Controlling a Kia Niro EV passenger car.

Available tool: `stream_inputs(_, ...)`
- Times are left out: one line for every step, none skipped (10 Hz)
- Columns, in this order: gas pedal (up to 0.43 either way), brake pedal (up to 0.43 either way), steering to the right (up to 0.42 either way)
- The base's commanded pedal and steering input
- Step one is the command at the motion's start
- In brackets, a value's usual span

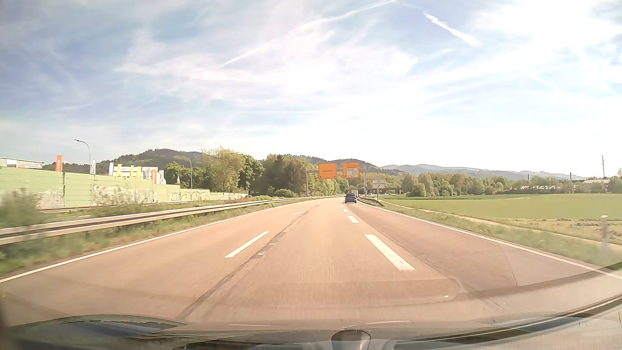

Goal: Follow the waypoints while adhering to traffic rules and regulations

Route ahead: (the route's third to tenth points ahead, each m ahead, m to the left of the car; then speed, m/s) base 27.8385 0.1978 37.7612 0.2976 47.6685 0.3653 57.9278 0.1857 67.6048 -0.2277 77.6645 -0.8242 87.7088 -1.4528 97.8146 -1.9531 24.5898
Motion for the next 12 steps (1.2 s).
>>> stream_inputs(0.118, 0.000, 0.002)
stream_inputs(0.118, 0.000, 0.003)
stream_inputs(0.118, 0.000, 0.004)
stream_inputs(0.118, 0.000, 0.005)
stream_inputs(0.118, 0.000, 0.006)
stream_inputs(0.118, 0.000, 0.008)
stream_inputs(0.118, 0.000, 0.008)
stream_inputs(0.118, 0.000, 0.008)
stream_inputs(0.118, 0.000, 0.009)
stream_inputs(0.118, 0.000, 0.009)
stream_inputs(0.118, 0.000, 0.009)
stream_inputs(0.118, 0.000, 0.009)
